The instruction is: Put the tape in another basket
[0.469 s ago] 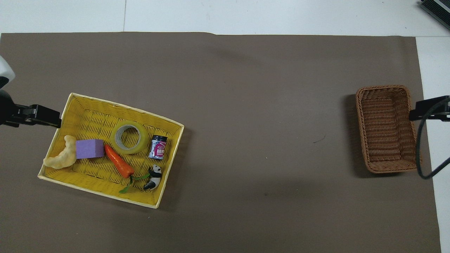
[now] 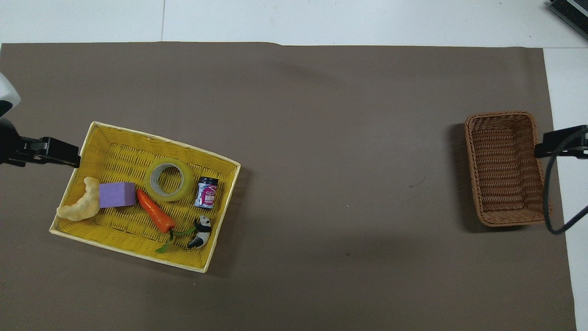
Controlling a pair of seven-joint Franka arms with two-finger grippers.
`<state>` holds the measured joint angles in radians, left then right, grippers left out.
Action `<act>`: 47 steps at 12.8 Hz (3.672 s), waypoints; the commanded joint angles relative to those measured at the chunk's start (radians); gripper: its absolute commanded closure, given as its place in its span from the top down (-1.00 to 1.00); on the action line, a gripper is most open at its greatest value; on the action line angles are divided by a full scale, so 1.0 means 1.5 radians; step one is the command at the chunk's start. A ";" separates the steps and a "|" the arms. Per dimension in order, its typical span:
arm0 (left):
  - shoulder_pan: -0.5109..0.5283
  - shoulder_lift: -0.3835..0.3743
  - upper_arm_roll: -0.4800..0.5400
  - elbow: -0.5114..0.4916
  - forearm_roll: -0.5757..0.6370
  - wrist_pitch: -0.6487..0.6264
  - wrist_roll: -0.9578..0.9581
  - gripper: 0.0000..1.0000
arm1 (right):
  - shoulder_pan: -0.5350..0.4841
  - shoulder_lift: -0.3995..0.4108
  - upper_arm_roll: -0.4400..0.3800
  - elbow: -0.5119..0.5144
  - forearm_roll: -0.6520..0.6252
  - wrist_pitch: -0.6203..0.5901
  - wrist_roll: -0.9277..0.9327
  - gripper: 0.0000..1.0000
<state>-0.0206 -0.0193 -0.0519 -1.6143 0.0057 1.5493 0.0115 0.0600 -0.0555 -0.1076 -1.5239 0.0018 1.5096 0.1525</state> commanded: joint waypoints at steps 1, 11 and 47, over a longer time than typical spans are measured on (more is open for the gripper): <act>-0.009 -0.016 0.005 -0.023 -0.009 0.023 0.008 1.00 | -0.003 -0.011 0.001 -0.012 0.011 0.000 -0.011 1.00; -0.006 -0.006 0.005 -0.135 -0.010 0.167 -0.007 1.00 | -0.003 -0.011 0.001 -0.012 0.011 0.000 -0.011 1.00; -0.098 0.096 -0.122 -0.131 -0.197 0.325 -0.290 -1.00 | 0.017 -0.023 0.078 -0.073 0.125 0.084 -0.023 1.00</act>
<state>-0.1553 0.1243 -0.2057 -1.8564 -0.2349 2.0433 -0.4019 0.0934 -0.0771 -0.0163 -1.6087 0.1255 1.6008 0.1307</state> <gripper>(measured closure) 0.780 0.000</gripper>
